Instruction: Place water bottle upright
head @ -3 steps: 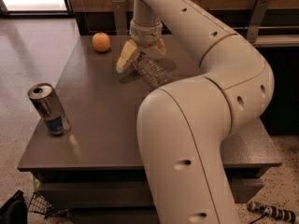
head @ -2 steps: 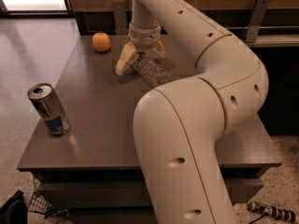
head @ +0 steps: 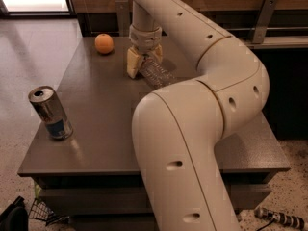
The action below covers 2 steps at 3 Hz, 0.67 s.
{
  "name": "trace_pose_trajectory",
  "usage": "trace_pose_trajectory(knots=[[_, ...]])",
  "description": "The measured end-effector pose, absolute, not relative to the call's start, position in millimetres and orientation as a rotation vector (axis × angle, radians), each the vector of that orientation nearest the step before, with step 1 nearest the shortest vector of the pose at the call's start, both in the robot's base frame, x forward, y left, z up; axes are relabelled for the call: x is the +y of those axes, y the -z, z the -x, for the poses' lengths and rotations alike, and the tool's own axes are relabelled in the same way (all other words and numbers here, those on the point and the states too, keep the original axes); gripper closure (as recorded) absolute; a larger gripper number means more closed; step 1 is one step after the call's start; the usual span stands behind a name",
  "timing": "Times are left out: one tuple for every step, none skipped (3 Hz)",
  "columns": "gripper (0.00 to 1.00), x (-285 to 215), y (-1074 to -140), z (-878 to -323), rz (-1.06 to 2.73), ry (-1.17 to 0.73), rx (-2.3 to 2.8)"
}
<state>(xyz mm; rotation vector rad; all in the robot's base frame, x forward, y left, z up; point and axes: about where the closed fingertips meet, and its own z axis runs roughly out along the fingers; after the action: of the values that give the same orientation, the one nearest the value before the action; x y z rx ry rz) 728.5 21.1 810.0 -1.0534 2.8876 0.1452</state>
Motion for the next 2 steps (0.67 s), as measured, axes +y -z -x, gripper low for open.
trace_pose_trajectory(knots=[[0.77,21.1,-818.0,-728.5,1.053,-0.145,2.888],[1.00,25.7,-815.2,-735.7,1.044,-0.150,2.865]])
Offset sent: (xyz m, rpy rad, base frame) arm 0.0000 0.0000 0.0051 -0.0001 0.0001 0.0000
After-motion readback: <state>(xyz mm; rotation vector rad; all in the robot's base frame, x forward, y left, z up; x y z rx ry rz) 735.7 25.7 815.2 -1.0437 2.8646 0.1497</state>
